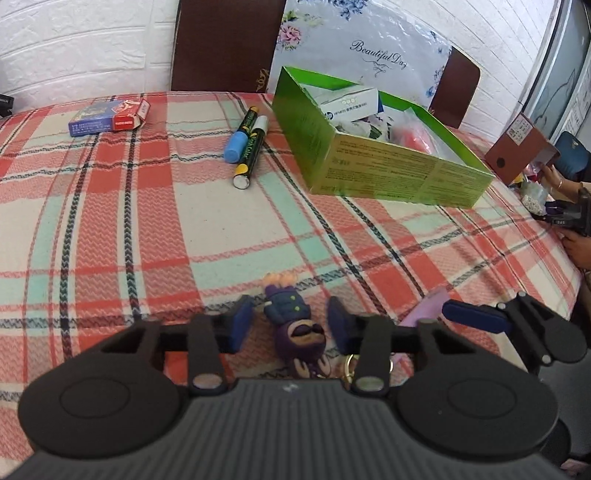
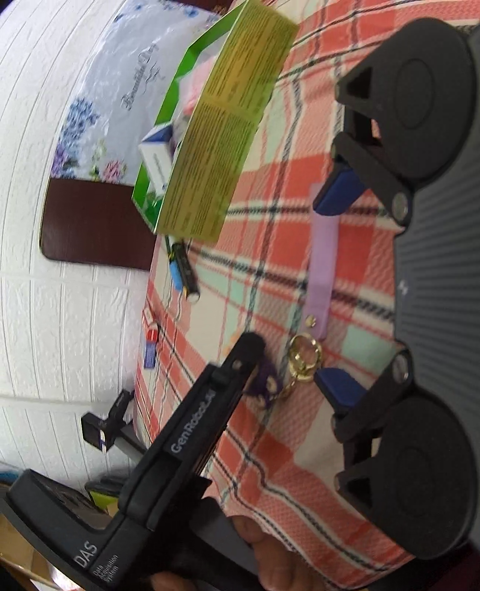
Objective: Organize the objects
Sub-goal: 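Carry the keychain with the left tool over the green box and release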
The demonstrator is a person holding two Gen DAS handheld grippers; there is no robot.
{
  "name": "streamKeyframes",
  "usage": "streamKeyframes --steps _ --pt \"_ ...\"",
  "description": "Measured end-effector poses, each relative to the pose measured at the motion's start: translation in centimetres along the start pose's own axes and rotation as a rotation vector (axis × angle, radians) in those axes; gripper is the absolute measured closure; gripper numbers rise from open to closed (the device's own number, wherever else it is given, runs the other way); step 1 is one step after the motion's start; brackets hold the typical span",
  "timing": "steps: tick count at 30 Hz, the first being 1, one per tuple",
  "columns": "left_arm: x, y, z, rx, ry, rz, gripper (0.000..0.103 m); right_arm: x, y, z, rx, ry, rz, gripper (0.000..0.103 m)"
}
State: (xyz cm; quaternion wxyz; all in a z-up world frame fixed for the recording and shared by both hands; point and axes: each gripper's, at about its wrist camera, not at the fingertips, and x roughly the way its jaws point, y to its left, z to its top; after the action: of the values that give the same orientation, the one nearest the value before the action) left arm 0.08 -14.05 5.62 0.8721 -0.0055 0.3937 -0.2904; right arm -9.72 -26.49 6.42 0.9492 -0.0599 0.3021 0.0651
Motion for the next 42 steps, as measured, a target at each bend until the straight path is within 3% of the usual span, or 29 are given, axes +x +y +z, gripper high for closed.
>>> streamKeyframes --steps 2,4,7,9,14,17,22,25,30,32,34,35,36,39,40,42 --pt "0.3 -0.2 0.4 -0.020 0.026 -0.062 0.079 0.1 -1.0 -0.3 0.045 0.012 -0.011 0.004" --pt "0.7 -0.8 0.4 -0.025 0.049 -0.108 0.081 0.4 -2.1 -0.4 0.109 0.018 -0.008 0.003" --pt "1.2 -2.6 0.3 0.028 0.040 -0.102 0.081 0.5 -2.6 -0.4 0.115 0.020 -0.012 0.004" --pt "1.6 -3.5 0.4 0.040 0.044 -0.129 0.081 0.5 -2.5 -0.5 0.108 0.011 -0.003 0.010" --pt "2.2 -4.5 0.7 0.068 0.031 -0.113 0.081 0.6 -2.2 -0.5 0.091 -0.005 0.019 0.020" --pt "2.2 -4.5 1.0 0.054 0.033 -0.135 0.081 0.7 -2.1 -0.4 0.072 -0.012 0.043 0.030" --pt "2.3 -5.1 1.9 0.058 0.023 -0.155 0.081 1.1 -1.3 0.4 0.040 -0.022 0.091 0.076" --pt "2.6 -5.4 2.7 0.063 0.022 -0.153 0.081 1.8 -1.4 0.9 0.052 -0.023 0.091 0.082" --pt "3.7 -4.5 3.6 0.013 0.057 -0.153 0.081 2.1 -2.8 1.3 0.133 -0.006 0.129 0.081" --pt "4.1 -3.6 3.7 -0.022 0.082 -0.153 0.077 1.7 -2.9 1.3 0.132 -0.004 0.134 0.060" --pt "3.8 -3.0 3.5 -0.038 0.087 -0.157 0.074 1.3 -2.9 1.2 0.132 -0.005 0.121 0.018" --pt "3.6 -2.9 3.4 -0.037 0.088 -0.164 0.070 1.2 -2.9 1.2 0.132 -0.007 0.123 0.014" --pt "3.4 -2.8 3.4 -0.035 0.087 -0.175 0.063 1.2 -2.9 1.2 0.126 -0.003 0.133 0.015" --pt "3.5 -3.2 2.9 0.002 0.091 -0.184 0.066 2.3 -1.8 1.5 0.082 0.024 0.130 0.013" --pt "3.6 -3.4 2.6 0.016 0.092 -0.187 0.074 2.8 -1.4 1.8 0.061 0.028 0.120 0.013" --pt "3.8 -3.6 2.4 0.019 0.095 -0.200 0.074 3.5 -0.8 2.7 0.051 0.024 0.110 0.021"
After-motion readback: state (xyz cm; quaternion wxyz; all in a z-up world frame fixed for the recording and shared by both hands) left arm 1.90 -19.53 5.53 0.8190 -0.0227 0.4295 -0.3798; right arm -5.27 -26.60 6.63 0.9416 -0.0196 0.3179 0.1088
